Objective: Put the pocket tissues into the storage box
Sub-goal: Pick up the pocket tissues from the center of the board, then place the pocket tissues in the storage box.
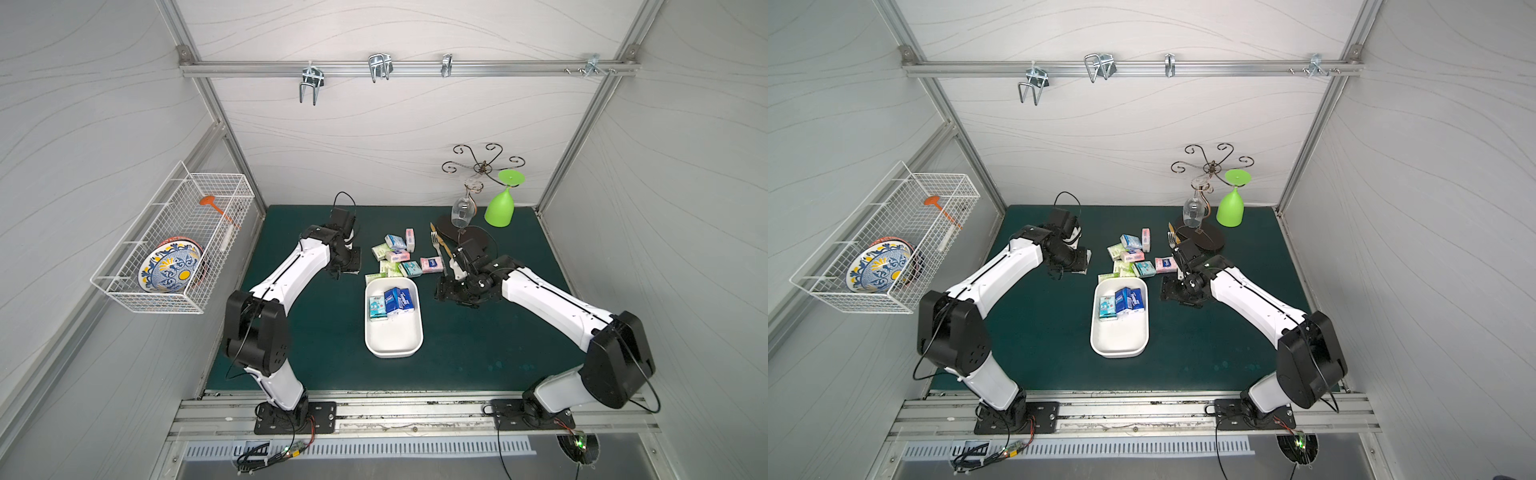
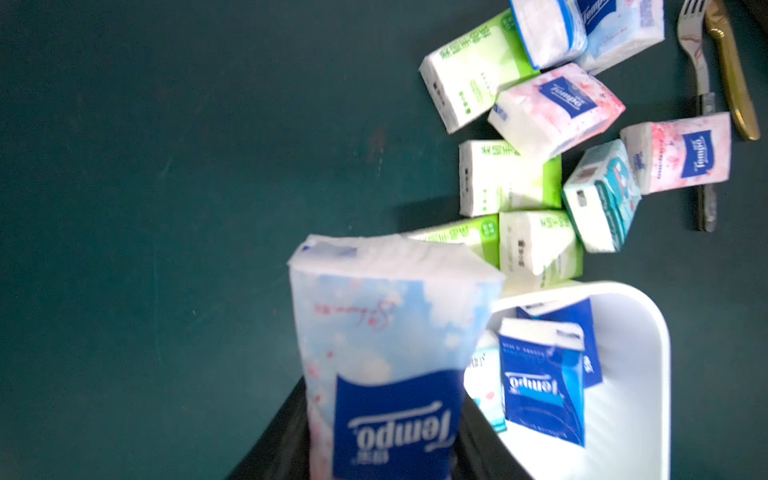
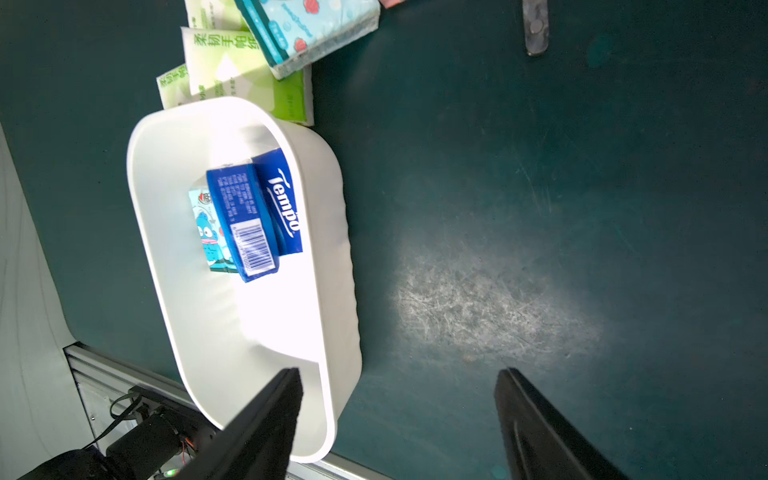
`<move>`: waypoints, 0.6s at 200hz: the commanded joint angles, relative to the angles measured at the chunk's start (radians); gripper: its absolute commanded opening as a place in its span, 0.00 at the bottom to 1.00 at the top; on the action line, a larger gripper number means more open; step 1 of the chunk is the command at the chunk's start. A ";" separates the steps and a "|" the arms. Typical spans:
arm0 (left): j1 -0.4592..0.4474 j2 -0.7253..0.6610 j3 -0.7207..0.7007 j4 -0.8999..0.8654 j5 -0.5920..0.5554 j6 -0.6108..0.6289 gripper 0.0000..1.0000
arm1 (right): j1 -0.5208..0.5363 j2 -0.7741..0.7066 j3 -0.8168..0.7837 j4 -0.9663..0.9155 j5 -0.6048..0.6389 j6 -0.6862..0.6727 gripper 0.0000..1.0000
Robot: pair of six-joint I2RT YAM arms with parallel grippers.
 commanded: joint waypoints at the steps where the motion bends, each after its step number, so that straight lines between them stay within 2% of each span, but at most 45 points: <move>1: -0.047 -0.108 -0.097 -0.017 0.097 -0.150 0.45 | 0.019 -0.052 -0.017 -0.001 0.003 0.019 0.79; 28: -0.147 -0.232 -0.233 0.036 0.111 -0.297 0.44 | 0.030 -0.066 -0.033 -0.005 0.004 0.038 0.80; 55: -0.242 -0.281 -0.304 0.095 0.098 -0.400 0.44 | 0.047 -0.070 -0.039 -0.016 0.005 0.037 0.79; 96: -0.275 -0.213 -0.293 0.118 0.082 -0.451 0.44 | 0.056 -0.089 -0.045 -0.035 0.013 0.040 0.80; 120: -0.282 -0.156 -0.275 0.126 0.035 -0.460 0.43 | 0.056 -0.105 -0.045 -0.038 0.021 0.038 0.80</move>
